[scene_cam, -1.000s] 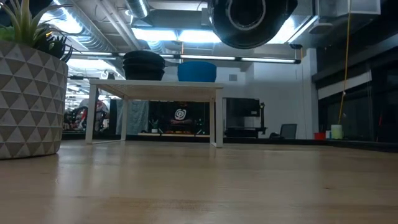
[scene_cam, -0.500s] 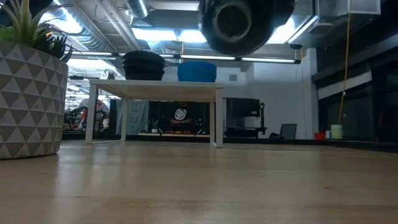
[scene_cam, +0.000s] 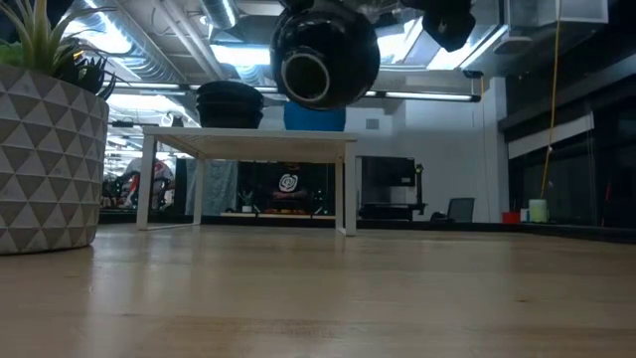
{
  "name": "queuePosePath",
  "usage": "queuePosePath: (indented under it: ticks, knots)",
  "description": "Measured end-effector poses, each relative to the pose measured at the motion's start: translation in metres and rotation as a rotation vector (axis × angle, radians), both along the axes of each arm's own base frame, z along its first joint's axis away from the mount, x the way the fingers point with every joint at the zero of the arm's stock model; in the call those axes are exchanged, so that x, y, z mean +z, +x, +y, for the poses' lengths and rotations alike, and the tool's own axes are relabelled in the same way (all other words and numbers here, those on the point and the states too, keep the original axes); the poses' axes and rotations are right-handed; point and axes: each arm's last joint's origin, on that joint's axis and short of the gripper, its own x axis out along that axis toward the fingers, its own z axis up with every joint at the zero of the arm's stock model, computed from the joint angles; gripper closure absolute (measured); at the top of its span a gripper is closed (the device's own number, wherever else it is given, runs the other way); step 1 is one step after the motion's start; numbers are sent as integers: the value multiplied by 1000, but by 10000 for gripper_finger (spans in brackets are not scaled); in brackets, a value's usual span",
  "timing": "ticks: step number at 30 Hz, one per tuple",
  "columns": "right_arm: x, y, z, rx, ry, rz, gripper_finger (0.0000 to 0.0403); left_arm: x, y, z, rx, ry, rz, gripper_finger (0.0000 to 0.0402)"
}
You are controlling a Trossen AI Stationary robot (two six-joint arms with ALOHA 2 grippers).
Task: Pick & Place Mini bowls
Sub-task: Stack the white patterned bowl on the white patterned bowl on the shelf
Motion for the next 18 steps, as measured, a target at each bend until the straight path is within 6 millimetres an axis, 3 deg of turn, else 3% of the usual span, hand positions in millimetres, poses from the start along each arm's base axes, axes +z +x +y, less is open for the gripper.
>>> queuePosePath:
  ticks: [6,18]
  knots:
    - [-4,-2,0,-2,-2,42,192,15,-15,-5,30,98,3,398]
    - [-5,-2,0,-9,11,56,190,65,-60,-12,175,168,-100,398]
